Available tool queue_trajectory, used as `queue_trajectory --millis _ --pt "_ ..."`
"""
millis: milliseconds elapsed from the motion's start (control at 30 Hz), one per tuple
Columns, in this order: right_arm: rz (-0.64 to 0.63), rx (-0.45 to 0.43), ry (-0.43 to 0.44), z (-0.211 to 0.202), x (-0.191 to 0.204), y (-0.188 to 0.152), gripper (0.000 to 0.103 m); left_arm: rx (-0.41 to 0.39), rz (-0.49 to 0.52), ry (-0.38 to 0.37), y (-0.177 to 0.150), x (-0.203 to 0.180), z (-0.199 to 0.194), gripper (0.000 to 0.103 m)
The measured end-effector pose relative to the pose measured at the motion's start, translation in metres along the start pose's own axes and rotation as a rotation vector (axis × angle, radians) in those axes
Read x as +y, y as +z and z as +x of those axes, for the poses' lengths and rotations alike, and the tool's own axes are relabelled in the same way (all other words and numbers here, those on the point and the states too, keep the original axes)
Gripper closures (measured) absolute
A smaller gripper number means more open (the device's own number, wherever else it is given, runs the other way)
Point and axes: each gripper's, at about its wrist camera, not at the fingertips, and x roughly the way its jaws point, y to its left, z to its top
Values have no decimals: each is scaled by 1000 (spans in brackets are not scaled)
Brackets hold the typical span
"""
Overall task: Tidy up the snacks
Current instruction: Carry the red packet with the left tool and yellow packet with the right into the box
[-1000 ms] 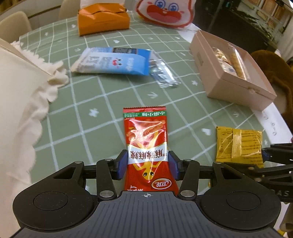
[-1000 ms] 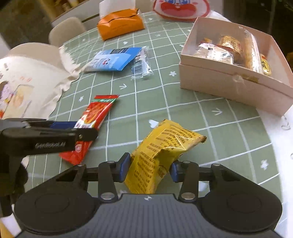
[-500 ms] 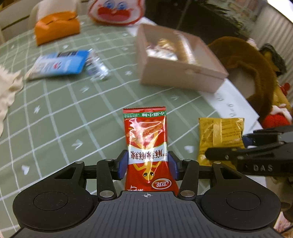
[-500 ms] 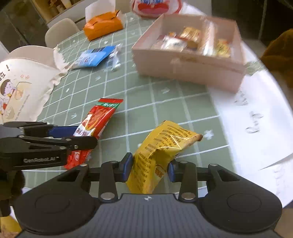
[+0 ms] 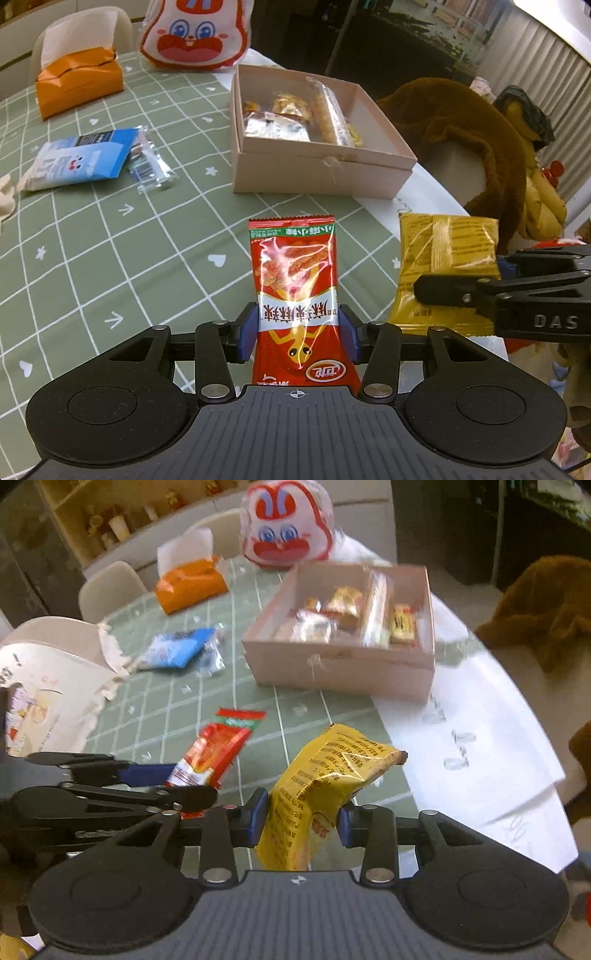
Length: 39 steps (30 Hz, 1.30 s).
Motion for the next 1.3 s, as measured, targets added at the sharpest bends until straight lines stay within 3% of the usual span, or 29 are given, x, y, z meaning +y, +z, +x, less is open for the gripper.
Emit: queue_trajectory --millis 233,367,500,567,600,633,700,767,900,1033,1167,1300 --pt "-39 -5 21 -4 1 17 66 -51 -43 -45 29 3 -16 52" --pt "-107 -61 23 -20 9 45 66 -127 -69 -94 82 10 -39 52" --pt "-155 -158 22 -35 10 94 66 -239 -53 -110 149 6 -60 52" --pt "-174 -215 10 -34 9 121 65 -229 -57 -132 184 3 -51 50" --pt "-172 -239 25 -31 6 133 62 -223 -100 -156 199 6 -40 48" --pt "-165 -248 51 -24 1 146 49 -215 -155 -177 214 9 -24 46" --pt "-120 -223 44 -5 -10 163 33 -148 -190 -162 230 12 12 47" --pt "-74 -193 3 14 -21 168 33 -85 -198 -117 231 18 40 50" --pt "-38 -136 -12 32 -38 157 33 -61 -219 -133 216 53 46 51" --pt "-77 -116 -79 44 -30 166 33 -102 -348 4 195 117 30 51" --pt "-154 -134 -46 58 13 185 28 -146 -463 211 154 165 1 51" --pt "-308 -71 30 110 90 204 26 -162 -523 263 114 199 -24 51"
